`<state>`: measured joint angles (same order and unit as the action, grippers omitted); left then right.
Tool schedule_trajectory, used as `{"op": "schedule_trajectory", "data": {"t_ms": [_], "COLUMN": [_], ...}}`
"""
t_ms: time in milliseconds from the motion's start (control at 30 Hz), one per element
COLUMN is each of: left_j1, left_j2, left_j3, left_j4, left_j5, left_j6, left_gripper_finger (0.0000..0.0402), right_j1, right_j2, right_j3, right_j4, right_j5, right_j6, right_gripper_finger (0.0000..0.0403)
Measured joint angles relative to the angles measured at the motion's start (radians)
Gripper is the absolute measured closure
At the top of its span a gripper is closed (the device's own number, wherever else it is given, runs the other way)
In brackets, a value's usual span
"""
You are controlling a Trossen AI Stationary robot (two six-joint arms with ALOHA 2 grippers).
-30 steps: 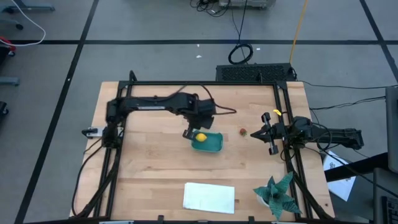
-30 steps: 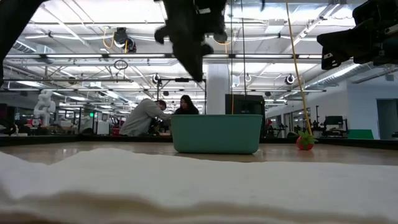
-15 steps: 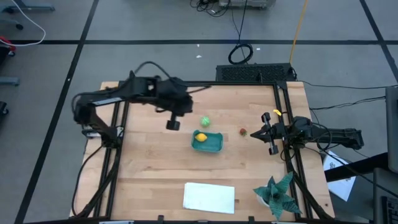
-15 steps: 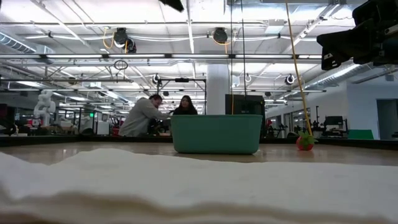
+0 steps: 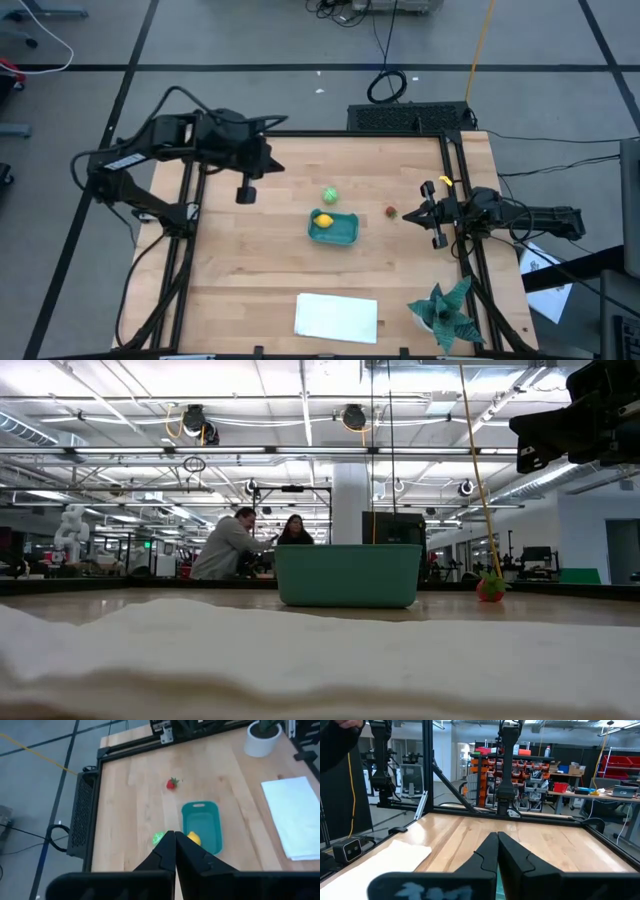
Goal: Pick and placing Produce into tupperware
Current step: Put the green cabbage into the blue bin
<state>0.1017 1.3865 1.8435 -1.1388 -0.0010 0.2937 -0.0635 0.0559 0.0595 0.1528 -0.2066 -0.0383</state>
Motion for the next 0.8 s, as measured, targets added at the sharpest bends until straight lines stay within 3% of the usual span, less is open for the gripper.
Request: {"op": "schedule_trajectory", "data": {"t_ms": [433, 800], "left_j1": [-0.006, -0.006], "left_j2": [-0.081, -0.195], "left_j3": [0.000, 0.000], "left_j4": [-0.099, -0.085], "left_j5": [0.000, 0.000], "left_j6": [-0.048, -0.065], "left_gripper_finger": [0.0400, 0.0400], "right_j1": [0.000, 0.000], "right_j2": [0.000, 0.000], "right_j3": [0.000, 0.000], "right_j4": [0.000, 0.000], "right_j5": [0.000, 0.000], "right_j6": [0.008, 0.008], "right_gripper_finger": [0.0403, 0.0403]}}
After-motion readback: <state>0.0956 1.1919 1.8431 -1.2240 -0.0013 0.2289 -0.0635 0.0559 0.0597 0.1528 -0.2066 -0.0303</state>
